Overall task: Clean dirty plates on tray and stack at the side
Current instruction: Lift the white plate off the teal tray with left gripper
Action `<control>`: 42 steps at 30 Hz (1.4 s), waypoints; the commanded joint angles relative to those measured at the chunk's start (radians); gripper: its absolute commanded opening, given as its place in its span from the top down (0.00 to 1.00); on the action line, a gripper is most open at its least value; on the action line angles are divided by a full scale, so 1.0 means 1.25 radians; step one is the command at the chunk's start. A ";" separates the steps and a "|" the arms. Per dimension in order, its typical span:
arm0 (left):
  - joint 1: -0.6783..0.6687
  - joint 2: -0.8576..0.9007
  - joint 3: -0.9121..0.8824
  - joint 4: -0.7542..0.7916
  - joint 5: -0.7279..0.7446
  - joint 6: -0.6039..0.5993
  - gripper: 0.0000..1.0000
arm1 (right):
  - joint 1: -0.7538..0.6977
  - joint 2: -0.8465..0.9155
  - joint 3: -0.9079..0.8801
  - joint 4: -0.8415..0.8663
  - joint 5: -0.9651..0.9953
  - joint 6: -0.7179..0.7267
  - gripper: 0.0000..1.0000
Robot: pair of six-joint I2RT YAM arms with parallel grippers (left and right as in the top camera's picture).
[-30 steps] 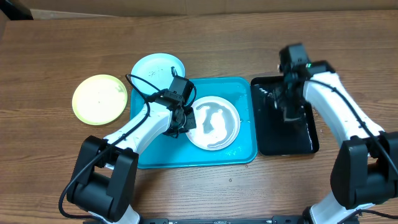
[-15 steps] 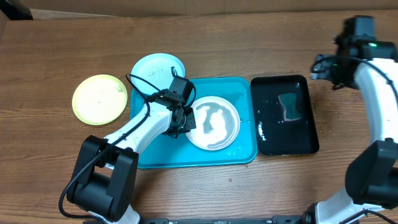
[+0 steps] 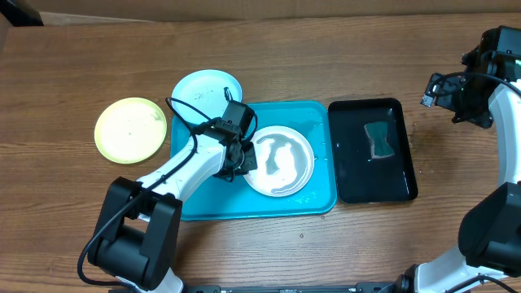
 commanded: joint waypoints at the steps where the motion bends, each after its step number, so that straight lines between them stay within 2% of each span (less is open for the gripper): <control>1: -0.006 0.020 -0.013 0.002 -0.002 0.007 0.95 | -0.001 -0.004 0.006 0.004 -0.007 0.003 0.00; 11: 0.008 0.022 0.016 -0.027 0.027 0.030 0.96 | -0.001 -0.004 0.006 0.004 -0.007 0.003 0.00; 20: 0.032 0.012 0.201 -0.165 0.023 0.113 0.96 | -0.001 -0.004 0.006 0.004 -0.007 0.003 0.00; 27: 0.030 0.012 0.338 -0.227 0.016 0.131 0.96 | -0.001 -0.004 0.006 0.004 -0.007 0.003 0.00; 33: 0.005 0.012 0.403 -0.219 -0.001 0.131 0.96 | -0.001 -0.004 0.006 0.004 -0.007 0.003 0.00; 42: -0.106 0.014 0.406 -0.109 -0.035 0.121 0.96 | -0.001 -0.004 0.006 0.004 -0.007 0.003 0.00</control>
